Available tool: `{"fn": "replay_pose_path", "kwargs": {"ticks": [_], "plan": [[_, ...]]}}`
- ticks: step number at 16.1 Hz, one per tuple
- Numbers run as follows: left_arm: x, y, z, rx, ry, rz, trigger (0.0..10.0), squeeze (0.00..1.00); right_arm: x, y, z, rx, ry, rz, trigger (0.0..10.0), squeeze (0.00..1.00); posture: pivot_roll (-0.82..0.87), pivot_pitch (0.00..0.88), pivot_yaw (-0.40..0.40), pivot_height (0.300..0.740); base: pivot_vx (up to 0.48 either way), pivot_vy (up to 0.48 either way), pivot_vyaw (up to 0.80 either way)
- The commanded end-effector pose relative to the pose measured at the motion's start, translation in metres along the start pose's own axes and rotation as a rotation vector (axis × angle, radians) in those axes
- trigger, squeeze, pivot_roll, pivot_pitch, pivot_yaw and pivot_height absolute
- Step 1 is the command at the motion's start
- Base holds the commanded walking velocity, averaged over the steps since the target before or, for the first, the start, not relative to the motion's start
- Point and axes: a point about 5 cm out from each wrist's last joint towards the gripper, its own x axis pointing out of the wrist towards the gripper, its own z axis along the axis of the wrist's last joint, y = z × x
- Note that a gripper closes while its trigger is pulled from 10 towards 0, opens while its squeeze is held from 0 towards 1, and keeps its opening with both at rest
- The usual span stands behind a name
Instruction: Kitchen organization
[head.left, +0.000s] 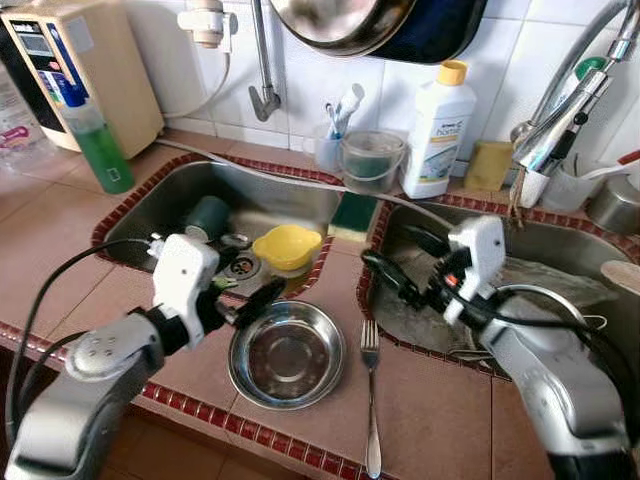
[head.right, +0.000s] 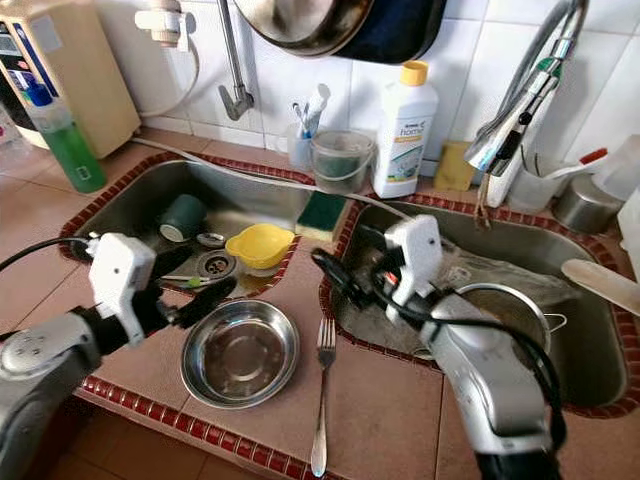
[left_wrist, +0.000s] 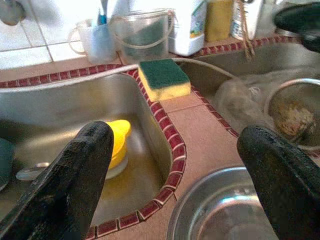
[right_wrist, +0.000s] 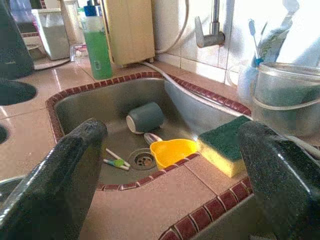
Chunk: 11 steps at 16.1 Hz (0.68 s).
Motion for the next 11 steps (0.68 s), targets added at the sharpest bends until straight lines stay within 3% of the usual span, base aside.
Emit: {"fn": "replay_pose_path", "kwargs": {"ticks": [1,8,11], "plan": [[-0.006,-0.001,0.006,0.024,-0.019,-0.018,10.0,0.0,0.007,0.002,-0.003,0.018,0.016,0.039,10.0,0.0,-0.08,0.069,0.009,0.74,0.0,0.0,0.0],[-0.017,-0.005,0.01,0.012,-0.042,-0.028,10.0,0.0,0.034,0.009,-0.015,0.134,0.085,0.241,10.0,0.0,-0.04,0.071,-0.036,0.74,0.0,0.0,0.0],[-0.018,-0.011,0.011,-0.002,-0.055,-0.039,10.0,0.0,0.041,0.021,-0.028,0.169,0.149,0.345,10.0,0.0,-0.03,0.069,-0.049,0.74,0.0,0.0,0.0]]}}
